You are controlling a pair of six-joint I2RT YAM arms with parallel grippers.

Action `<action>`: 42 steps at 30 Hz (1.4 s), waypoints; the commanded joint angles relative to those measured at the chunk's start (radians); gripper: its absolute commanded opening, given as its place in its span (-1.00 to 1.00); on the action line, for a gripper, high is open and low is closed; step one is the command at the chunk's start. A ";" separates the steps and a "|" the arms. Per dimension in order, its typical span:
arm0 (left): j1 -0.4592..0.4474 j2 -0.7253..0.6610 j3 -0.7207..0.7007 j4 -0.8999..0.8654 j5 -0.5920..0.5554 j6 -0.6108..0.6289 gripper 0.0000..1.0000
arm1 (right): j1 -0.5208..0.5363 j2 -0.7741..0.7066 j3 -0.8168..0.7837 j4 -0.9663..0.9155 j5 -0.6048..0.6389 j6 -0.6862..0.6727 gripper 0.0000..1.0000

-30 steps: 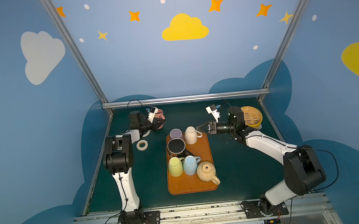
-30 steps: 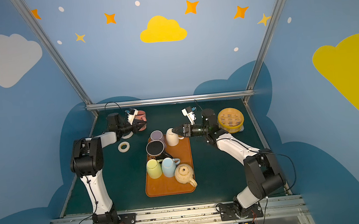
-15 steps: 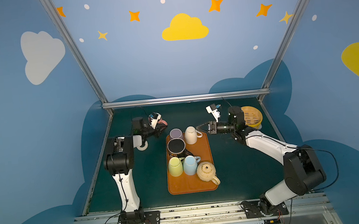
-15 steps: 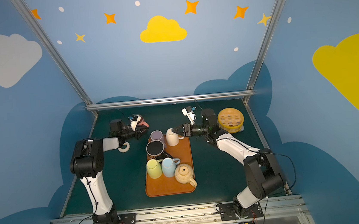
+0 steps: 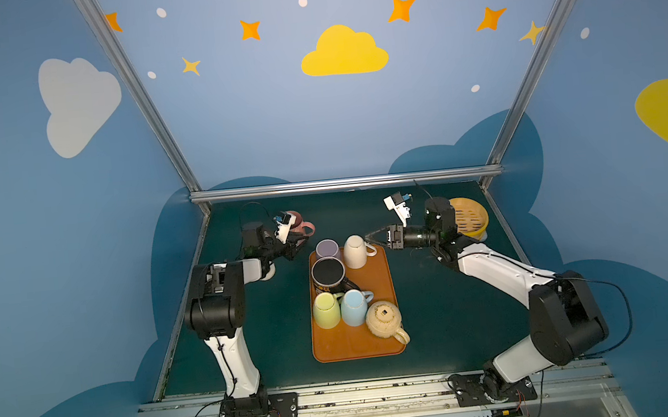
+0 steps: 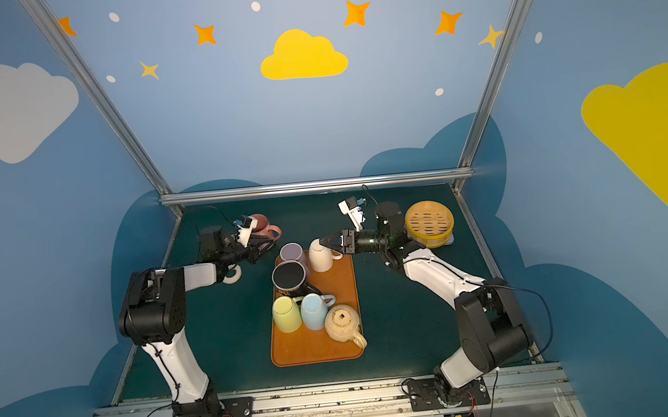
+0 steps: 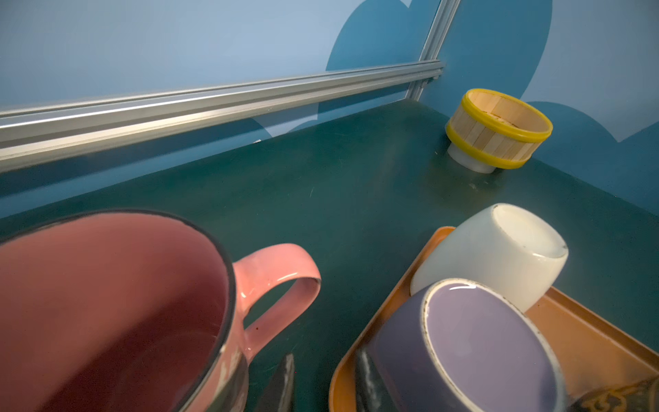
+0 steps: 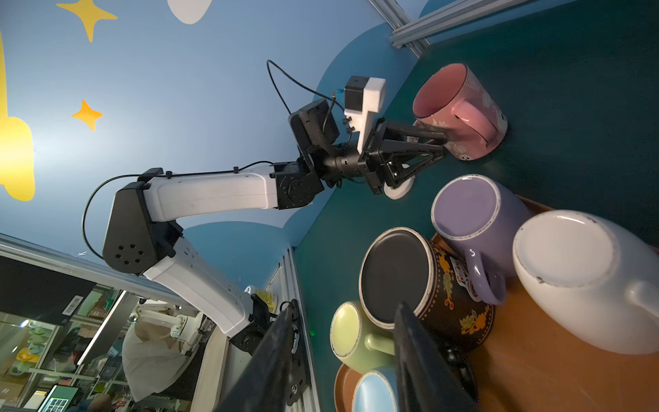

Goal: Turn the mug right side up
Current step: Place the mug at the top-left of the table, then rotate the mug at the top-left of the table.

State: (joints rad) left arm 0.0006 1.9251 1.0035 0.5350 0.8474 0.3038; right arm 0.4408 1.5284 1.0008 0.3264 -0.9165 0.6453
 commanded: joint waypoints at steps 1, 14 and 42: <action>0.003 -0.078 -0.020 0.037 -0.049 -0.064 -0.39 | 0.000 -0.022 0.050 -0.114 0.042 -0.051 -0.17; -0.127 -0.109 0.460 -0.801 -0.430 -0.320 -0.41 | 0.037 -0.063 0.098 -0.375 0.268 -0.168 -0.16; -0.302 0.416 1.265 -1.467 -0.786 -0.624 -0.91 | 0.056 -0.213 -0.063 -0.476 0.555 -0.148 -0.17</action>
State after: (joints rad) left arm -0.3019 2.3371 2.2494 -0.8654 0.1177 -0.3000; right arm 0.4980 1.3388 0.9524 -0.1616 -0.3611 0.4973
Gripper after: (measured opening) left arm 0.048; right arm 0.413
